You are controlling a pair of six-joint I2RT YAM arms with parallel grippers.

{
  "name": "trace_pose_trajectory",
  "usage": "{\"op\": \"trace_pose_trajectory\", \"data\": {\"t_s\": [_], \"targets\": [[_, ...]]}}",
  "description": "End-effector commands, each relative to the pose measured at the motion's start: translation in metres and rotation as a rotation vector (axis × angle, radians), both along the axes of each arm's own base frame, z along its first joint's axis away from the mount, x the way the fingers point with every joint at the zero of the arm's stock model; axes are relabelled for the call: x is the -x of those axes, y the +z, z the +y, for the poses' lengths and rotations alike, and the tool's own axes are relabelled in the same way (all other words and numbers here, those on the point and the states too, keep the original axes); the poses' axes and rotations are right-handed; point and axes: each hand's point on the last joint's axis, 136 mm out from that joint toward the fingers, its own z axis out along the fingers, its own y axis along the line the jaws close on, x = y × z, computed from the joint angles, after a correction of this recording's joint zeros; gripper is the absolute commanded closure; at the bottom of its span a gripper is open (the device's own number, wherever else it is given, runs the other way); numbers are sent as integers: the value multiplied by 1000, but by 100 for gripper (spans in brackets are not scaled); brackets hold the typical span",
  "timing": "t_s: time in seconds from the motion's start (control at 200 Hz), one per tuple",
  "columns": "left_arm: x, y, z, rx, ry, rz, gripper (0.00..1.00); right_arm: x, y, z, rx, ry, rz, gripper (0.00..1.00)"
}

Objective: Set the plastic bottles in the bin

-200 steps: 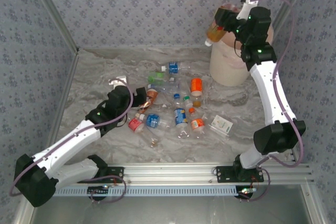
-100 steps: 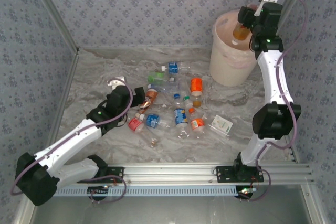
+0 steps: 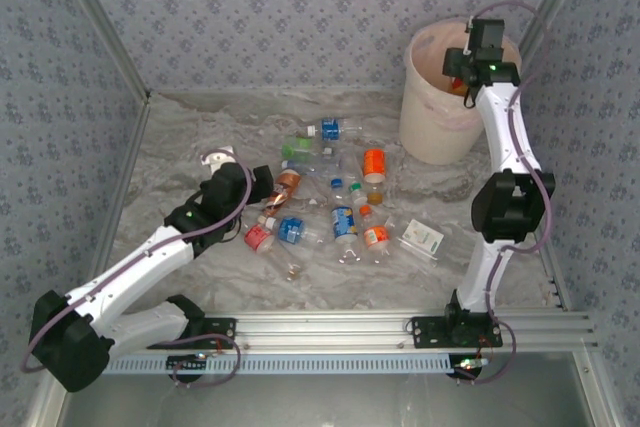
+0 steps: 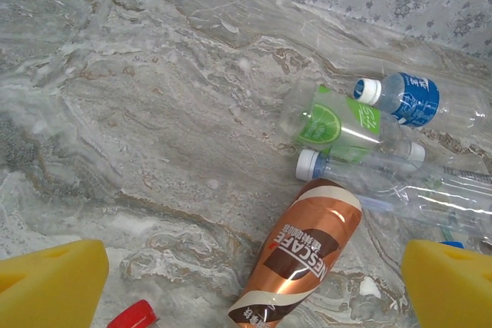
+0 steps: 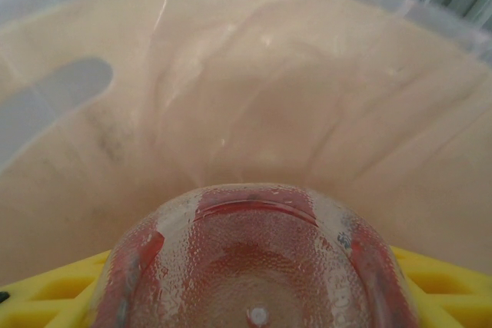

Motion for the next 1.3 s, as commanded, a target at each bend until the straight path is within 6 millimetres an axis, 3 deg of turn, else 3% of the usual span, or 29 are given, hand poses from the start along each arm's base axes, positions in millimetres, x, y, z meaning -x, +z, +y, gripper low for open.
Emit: {"op": "trace_pose_trajectory", "data": {"t_s": [0.0,0.135,0.29,0.435,0.665,0.859,1.084,1.184,1.294], "targets": [[0,-3,9,3,44,9,2,6,-16,11,38,31,93,40],[0,-6,11,0,53,21,2,2,-27,12,52,-7,128,31],[0,-7,14,-4,64,32,2,-6,-23,10,37,-48,115,19],[2,-12,17,-1,75,45,2,-10,-6,17,7,-27,63,9],[1,-16,14,6,65,60,2,5,35,26,-34,10,-28,3],[0,-21,9,25,55,77,2,42,67,35,-68,59,-93,0],[0,-23,8,50,56,86,2,108,88,43,-169,81,-213,0],[0,-24,7,65,55,95,2,137,83,58,-243,142,-243,0],[1,-27,9,85,76,113,2,169,57,89,-284,293,-170,0]]}}
